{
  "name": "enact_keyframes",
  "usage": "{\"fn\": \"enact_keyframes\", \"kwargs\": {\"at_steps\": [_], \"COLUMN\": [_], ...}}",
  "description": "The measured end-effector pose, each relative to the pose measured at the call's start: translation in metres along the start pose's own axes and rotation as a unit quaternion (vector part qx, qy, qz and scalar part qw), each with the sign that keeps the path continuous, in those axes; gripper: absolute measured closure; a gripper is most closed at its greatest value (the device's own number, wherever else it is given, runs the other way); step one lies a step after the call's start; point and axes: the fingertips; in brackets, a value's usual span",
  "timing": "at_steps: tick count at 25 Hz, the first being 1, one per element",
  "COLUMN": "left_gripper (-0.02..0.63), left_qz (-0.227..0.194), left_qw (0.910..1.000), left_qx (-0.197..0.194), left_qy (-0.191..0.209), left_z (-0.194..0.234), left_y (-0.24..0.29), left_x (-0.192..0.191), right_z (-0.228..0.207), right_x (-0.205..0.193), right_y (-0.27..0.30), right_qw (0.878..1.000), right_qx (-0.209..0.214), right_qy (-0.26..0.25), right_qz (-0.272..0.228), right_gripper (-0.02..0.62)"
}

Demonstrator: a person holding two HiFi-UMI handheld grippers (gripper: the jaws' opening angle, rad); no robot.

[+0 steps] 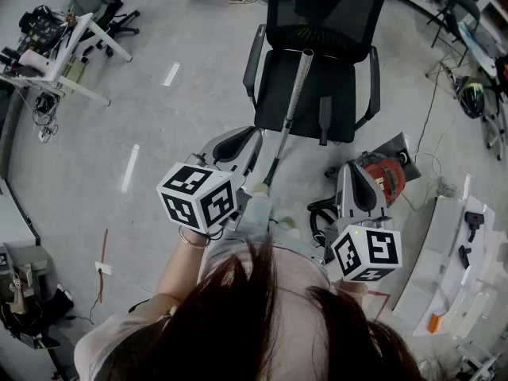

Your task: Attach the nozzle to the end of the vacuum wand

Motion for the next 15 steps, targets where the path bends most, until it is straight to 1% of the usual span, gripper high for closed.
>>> {"fn": "enact_keyframes", "kwargs": {"at_steps": [10,15], "left_gripper": [0.574,0.574], "left_qz": [0.012,0.027], "left_qw": [0.9993,0.9984], "left_qx": [-0.001,-0.020], "left_qy": [0.035,0.046], "left_z": [0.034,0.057], "left_y": [0.029,0.038], "left_x": [0.025,0.040], "right_z": [0.011,0.024], "right_x": [0.012,0.020], "right_y": [0.038,0.058], "right_qw": [1.000,0.998], "right_qx": [-0.028,-0.054], "right_qy": [0.008,0.013], "right_qz": [-0.004,-0.005], "right_gripper": [0.569,0.569]}}
Point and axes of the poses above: the fingertips, and each gripper's own axes: y forward along the fingers, z to its left, x out of its top, and after that the axes turned 11 degrees about -y, right-handed
